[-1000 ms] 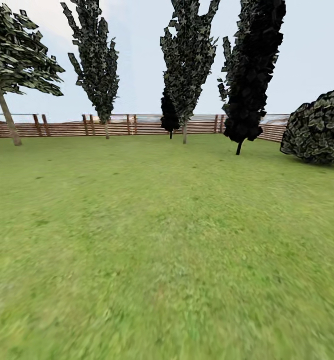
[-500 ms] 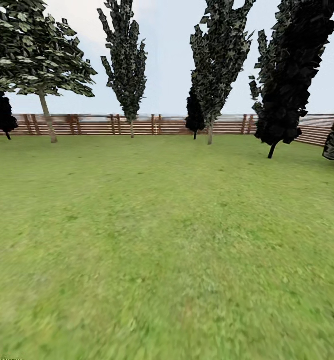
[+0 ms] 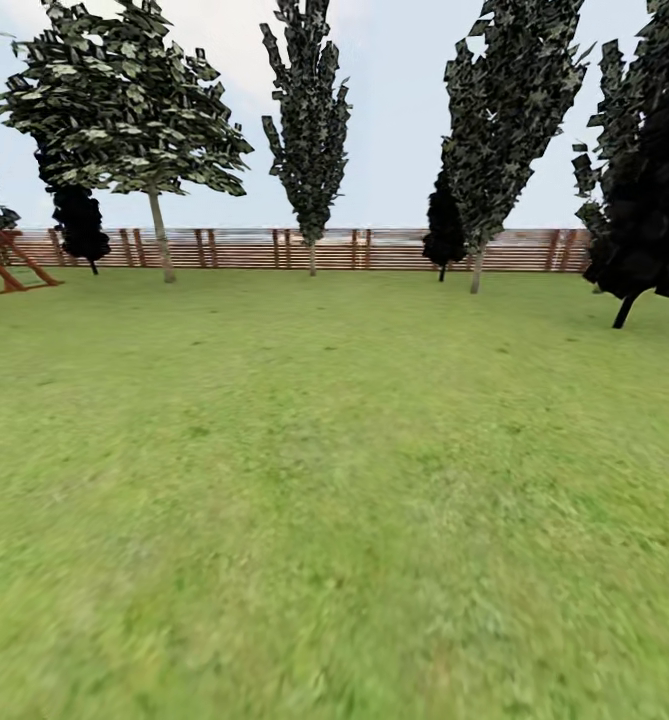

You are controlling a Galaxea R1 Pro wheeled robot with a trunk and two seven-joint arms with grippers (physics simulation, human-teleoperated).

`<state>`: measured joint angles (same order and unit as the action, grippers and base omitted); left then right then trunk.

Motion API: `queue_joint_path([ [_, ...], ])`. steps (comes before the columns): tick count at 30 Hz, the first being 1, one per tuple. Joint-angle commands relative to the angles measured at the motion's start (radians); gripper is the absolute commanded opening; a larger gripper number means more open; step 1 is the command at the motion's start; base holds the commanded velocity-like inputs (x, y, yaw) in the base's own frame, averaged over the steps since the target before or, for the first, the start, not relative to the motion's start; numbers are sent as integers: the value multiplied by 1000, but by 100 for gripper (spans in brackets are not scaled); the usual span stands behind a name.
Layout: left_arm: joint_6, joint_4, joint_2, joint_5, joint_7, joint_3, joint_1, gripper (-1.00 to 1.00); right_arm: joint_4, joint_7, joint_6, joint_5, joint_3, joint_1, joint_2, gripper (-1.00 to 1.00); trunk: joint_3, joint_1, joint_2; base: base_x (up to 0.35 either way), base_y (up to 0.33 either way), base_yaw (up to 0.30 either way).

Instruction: Take the three Easter eggs out of the wicker basket on the lawn in the garden, then place them on the lawn next to a single tree (choose any tree) so that all three eggs are next to the same tree and none are left in the basket.

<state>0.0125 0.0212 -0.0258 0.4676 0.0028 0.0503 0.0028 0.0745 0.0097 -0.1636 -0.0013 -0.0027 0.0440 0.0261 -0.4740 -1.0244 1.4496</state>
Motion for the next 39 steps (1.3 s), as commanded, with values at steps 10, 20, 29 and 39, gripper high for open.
queue_joint_path([
  [10,1,2,0,0,0,5,0,100,-1,1,-4,0,0,1,0,100,-1,-1,0,300,224,286],
  [20,1,2,0,0,-1,5,0,100,-1,1,-4,0,0,1,0,100,-1,-1,0,300,224,286],
  [29,1,2,0,1,-1,5,0,100,-1,1,-4,0,0,1,0,100,-1,-1,0,300,224,286],
  [39,1,2,0,2,-3,5,0,100,-1,1,-4,1,0,1,0,100,-1,-1,0,300,225,286],
])
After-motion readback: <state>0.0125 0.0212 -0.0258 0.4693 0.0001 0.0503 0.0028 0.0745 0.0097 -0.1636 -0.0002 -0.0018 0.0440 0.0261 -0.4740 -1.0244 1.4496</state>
